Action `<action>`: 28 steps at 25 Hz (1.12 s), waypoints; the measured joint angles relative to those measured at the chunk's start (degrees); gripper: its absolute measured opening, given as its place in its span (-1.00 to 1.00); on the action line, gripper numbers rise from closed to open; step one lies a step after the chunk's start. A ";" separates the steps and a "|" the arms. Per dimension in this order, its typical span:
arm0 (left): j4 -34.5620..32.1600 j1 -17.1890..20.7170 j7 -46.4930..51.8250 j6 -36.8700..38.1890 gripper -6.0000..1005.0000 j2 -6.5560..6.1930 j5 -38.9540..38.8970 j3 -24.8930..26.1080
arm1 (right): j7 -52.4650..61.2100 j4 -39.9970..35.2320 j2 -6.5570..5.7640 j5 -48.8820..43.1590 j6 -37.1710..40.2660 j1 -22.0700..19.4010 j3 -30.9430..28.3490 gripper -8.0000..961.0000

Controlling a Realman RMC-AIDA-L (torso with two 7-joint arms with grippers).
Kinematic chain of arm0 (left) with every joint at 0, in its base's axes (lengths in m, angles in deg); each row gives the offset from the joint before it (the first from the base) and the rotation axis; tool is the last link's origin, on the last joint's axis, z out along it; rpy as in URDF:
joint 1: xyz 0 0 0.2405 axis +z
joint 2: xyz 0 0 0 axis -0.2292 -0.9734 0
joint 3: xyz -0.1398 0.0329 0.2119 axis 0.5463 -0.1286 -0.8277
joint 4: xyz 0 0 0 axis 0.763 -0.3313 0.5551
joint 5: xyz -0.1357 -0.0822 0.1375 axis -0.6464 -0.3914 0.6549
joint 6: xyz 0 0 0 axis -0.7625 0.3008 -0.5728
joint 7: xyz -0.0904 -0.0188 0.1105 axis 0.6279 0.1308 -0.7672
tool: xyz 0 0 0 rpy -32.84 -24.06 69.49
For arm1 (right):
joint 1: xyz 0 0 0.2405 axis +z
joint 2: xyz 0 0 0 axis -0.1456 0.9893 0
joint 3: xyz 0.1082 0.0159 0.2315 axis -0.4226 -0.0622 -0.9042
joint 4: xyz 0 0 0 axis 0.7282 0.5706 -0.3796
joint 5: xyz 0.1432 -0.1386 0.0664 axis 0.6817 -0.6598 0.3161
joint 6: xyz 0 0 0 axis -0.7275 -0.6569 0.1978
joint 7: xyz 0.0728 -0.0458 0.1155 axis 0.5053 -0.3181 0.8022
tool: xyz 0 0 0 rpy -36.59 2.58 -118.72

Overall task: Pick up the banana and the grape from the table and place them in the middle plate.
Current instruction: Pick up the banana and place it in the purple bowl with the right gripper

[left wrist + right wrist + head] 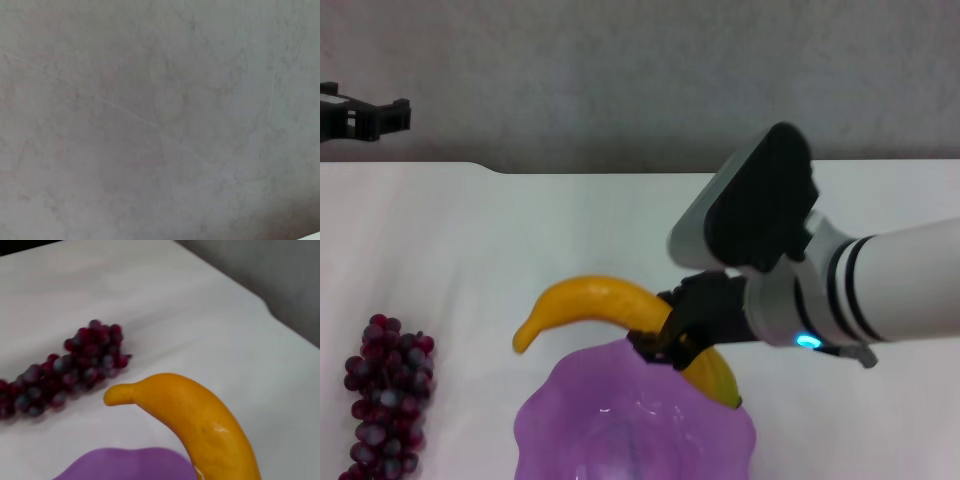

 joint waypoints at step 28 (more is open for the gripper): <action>0.01 1.10 -0.44 0.98 0.70 0.01 0.09 0.09 | -3.03 -1.81 -0.33 -6.27 -4.54 0.41 12.62 0.28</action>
